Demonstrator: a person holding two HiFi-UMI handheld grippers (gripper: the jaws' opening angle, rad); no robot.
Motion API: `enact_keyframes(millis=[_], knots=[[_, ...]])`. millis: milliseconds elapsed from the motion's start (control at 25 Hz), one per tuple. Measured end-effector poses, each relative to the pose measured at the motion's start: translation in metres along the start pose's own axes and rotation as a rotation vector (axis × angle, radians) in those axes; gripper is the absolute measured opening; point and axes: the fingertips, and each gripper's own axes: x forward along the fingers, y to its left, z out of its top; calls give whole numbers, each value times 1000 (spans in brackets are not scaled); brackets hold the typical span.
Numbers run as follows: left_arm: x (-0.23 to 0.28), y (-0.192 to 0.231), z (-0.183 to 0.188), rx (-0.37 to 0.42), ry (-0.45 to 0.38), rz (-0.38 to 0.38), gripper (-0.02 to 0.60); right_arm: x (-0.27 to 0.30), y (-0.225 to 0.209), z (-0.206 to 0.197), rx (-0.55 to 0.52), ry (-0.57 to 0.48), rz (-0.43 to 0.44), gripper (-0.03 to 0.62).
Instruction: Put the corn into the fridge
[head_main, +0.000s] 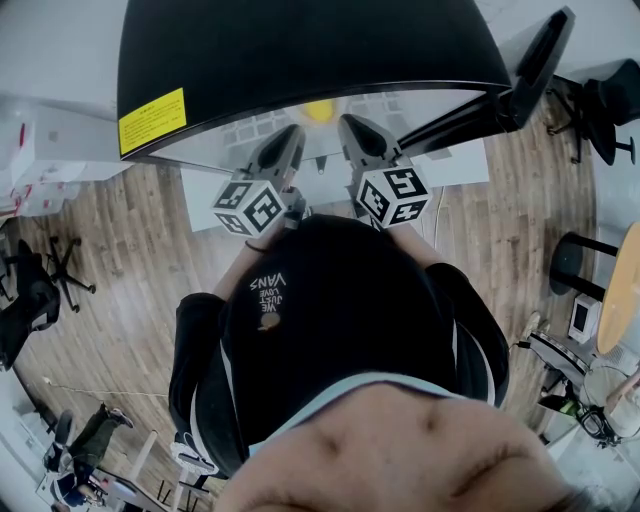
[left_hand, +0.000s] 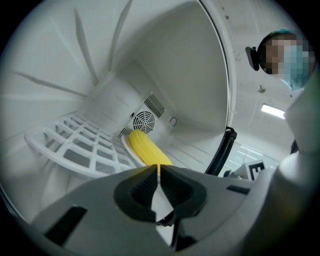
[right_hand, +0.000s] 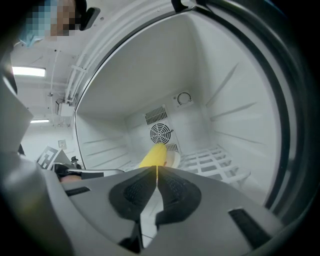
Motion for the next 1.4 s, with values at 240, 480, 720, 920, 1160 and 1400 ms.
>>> enact_keyframes(millis=[240,480,720,920,1160,1400], knots=[[-7,-4,6,27,-16,-6,25,-6,3,1,-2,-2,-6,18],[-13,-10,4,62,-23,-6,21,-15,4,-1,-7,-6,-11,20],[-21,-13,2,76,-35,5,18,-26,6,-2,-11,-15,-12,18],[-26,-18,-2,104,-41,28,18,-36,6,-4,-17,-15,-10,18],[-31,-25,-7,133,-54,50,18,-45,7,-6,-27,-15,9,18],[-37,-34,-13,141,-72,69,17,-55,10,-9,-37,-12,40,18]])
